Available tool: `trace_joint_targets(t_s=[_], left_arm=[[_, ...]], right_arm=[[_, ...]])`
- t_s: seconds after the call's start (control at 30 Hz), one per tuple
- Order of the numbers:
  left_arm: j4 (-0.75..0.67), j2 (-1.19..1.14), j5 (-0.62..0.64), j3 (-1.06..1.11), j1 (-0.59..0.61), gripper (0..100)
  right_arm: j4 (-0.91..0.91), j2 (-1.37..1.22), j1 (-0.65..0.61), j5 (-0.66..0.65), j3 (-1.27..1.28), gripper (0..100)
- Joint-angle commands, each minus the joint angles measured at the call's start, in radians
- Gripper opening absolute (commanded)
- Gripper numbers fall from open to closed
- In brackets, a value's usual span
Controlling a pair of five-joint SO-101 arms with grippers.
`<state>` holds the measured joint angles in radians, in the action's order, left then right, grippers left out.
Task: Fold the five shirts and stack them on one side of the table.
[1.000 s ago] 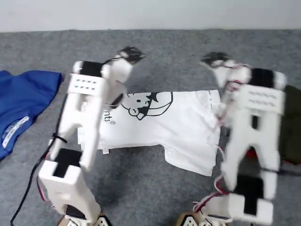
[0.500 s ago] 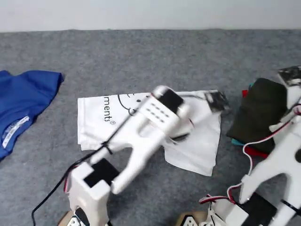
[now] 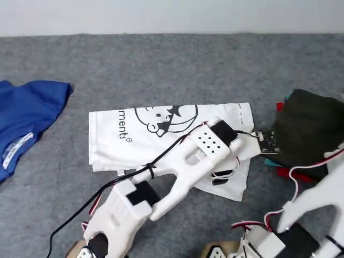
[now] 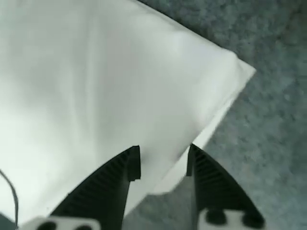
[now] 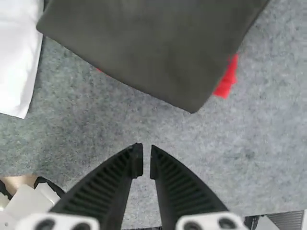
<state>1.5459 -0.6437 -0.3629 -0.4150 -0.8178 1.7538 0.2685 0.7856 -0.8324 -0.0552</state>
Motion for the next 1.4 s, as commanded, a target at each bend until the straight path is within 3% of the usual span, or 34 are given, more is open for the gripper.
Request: trace_joint_targets(t_s=[0.0,0.5,0.8,0.93,1.13,1.37], left_arm=[[-0.063,-0.020,0.012,-0.044,-0.006,17],[-0.074,-0.006,0.008,-0.097,-0.002,2],[-0.164,-0.008,0.008,-0.099,0.124,2],[-0.213,-0.009,0.014,-0.094,0.183,4],[-0.256,-0.055,0.061,-0.107,0.249,18],[-0.218,-0.129,0.071,-0.205,0.276,20]], right_arm=[[0.042,0.090,0.007,-0.006,0.015,4.3],[0.041,0.199,0.005,-0.011,0.137,4.3],[0.041,0.199,0.008,-0.011,0.137,4.3],[0.041,0.193,0.005,-0.009,0.137,4.3],[0.041,0.193,0.005,-0.006,0.137,4.3],[0.041,0.193,0.005,-0.006,0.138,4.3]])
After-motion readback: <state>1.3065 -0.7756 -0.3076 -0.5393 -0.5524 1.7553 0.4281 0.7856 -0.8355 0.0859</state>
